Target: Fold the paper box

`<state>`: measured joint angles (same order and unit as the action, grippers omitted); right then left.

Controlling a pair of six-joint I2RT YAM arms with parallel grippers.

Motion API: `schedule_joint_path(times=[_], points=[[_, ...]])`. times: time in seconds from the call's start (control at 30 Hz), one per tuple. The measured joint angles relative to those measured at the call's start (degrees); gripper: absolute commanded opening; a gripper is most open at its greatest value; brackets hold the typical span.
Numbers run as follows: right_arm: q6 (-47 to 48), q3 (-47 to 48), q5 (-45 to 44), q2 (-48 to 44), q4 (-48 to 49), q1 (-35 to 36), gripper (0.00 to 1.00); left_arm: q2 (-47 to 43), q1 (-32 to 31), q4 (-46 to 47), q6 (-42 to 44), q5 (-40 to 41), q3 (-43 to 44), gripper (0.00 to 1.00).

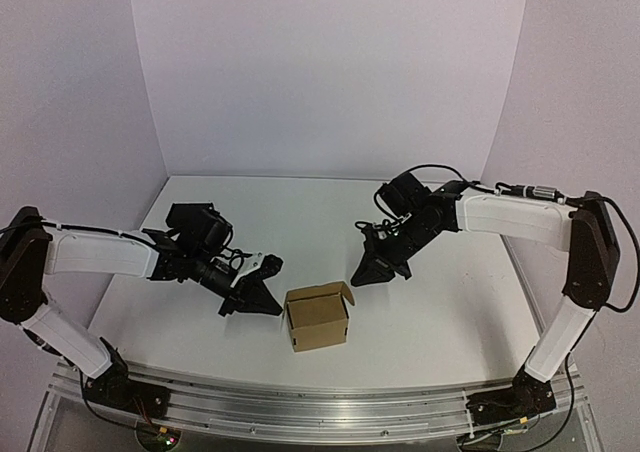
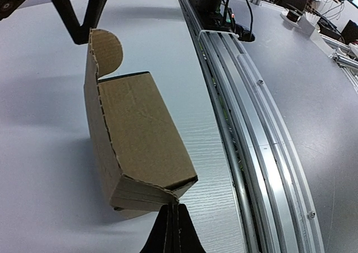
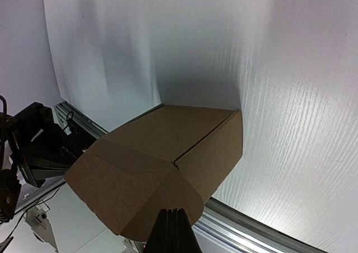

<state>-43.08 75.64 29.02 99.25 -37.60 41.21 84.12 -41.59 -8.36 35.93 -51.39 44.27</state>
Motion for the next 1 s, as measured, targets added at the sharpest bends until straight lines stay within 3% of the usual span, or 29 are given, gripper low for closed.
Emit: schedule_joint_path(times=[1.0], points=[[-0.9, 0.0, 2.6, 2.4, -0.3, 1.6, 0.00, 2.1, -3.1, 5.5, -4.5, -0.1, 0.0, 0.00]])
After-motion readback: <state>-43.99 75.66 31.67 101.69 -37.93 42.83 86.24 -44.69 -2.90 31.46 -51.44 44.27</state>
